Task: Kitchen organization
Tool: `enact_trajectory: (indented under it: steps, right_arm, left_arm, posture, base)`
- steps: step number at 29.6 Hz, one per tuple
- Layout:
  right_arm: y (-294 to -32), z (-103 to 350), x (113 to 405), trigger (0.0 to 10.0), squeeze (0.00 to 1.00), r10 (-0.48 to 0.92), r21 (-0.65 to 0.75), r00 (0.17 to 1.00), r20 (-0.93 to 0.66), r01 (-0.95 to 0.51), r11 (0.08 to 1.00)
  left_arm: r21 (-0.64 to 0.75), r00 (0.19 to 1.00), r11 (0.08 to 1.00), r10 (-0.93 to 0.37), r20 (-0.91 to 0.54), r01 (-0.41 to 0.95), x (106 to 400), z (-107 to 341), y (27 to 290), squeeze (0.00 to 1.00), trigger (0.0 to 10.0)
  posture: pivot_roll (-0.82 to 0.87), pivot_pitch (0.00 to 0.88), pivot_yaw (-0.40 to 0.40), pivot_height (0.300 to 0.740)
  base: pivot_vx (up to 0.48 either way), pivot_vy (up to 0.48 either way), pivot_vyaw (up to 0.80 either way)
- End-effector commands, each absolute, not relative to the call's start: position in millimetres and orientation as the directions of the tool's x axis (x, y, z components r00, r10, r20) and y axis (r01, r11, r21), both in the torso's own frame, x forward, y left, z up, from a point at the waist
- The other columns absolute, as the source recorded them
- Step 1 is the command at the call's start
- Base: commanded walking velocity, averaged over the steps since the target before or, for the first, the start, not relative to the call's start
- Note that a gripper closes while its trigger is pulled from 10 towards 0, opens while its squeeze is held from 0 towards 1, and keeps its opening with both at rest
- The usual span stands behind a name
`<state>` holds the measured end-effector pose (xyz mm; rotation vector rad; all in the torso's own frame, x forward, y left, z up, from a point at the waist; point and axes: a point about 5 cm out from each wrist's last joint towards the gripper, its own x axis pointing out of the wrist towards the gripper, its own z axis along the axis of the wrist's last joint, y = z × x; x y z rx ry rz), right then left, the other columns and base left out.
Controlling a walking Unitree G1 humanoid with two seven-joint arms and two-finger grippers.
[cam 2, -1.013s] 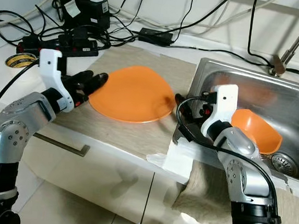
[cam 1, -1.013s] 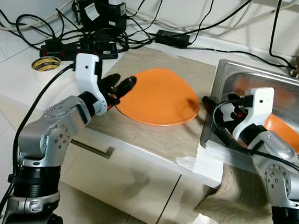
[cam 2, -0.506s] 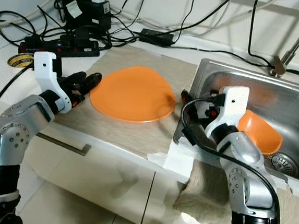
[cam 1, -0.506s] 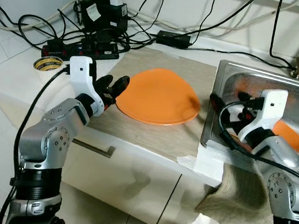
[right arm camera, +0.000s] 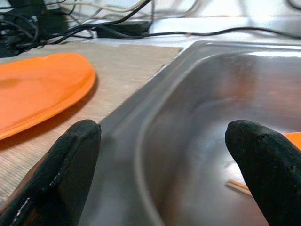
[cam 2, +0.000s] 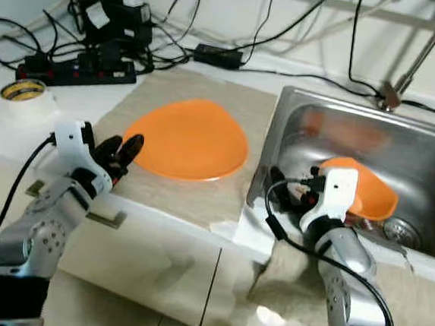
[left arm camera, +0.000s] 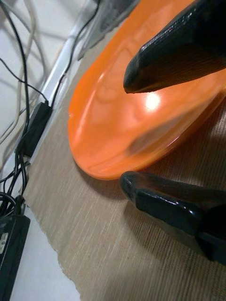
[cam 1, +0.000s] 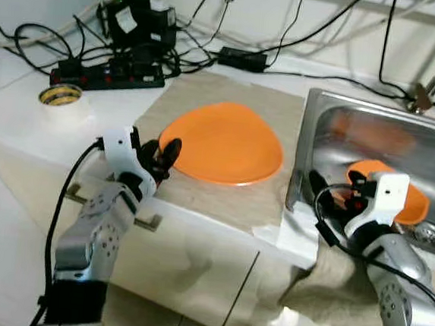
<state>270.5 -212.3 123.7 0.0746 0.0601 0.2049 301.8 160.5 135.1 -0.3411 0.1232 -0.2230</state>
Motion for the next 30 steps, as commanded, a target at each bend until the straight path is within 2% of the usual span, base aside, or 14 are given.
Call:
enact_trajectory:
  steps: [1,4,10,18,25,30]
  right_arm:
    - [-210.3,137.7,276.2,10.0,0.0,0.219,0.062,0.976,0.01,-0.219,0.974]
    - [-200.7,143.9,278.0,10.0,0.0,0.256,0.035,0.965,0.051,-0.258,0.965]
    - [-193.6,154.3,275.6,10.0,0.0,0.296,0.002,0.948,0.118,-0.298,0.955]
    - [-196.6,166.0,269.7,10.0,0.0,0.296,-0.02,0.941,0.165,-0.297,0.955]
    - [-204.9,180.8,274.3,10.0,0.0,0.27,-0.018,0.94,0.21,-0.272,0.962]
    - [-203.5,190.7,278.9,10.0,0.0,0.264,-0.006,0.934,0.239,-0.27,0.963]
  left_arm:
    - [-0.317,0.968,0.929,-0.234,-0.095,0.193,302.6,136.4,160.5,0.0,10.0]
    - [-0.258,0.967,0.938,-0.251,-0.04,0.233,306.5,148.6,155.4,0.0,10.0]
    - [-0.238,0.961,0.934,-0.277,-0.009,0.267,305.8,153.3,150.4,0.0,10.0]
    - [-0.175,0.946,0.93,-0.315,0.07,0.323,300.0,179.1,152.9,0.0,10.0]
    - [-0.143,0.944,0.94,-0.286,0.165,0.309,308.9,209.6,170.9,0.0,10.0]
    - [-0.104,0.934,0.94,-0.302,0.192,0.325,305.4,214.9,163.7,0.0,10.0]
  posture:
    - [-0.04,0.0,-0.008,0.74]
    - [-0.04,0.0,-0.009,0.74]
    - [-0.04,0.0,-0.009,0.74]
    - [-0.04,0.0,-0.009,0.74]
    - [-0.03,0.0,-0.008,0.74]
    - [-0.03,0.0,-0.006,0.74]
  base:
    - [0.0,0.0,0.0]
    - [0.0,0.0,0.0]
    - [0.0,0.0,0.0]
    - [0.0,0.0,0.0]
    - [0.0,0.0,0.0]
    - [0.0,0.0,0.0]
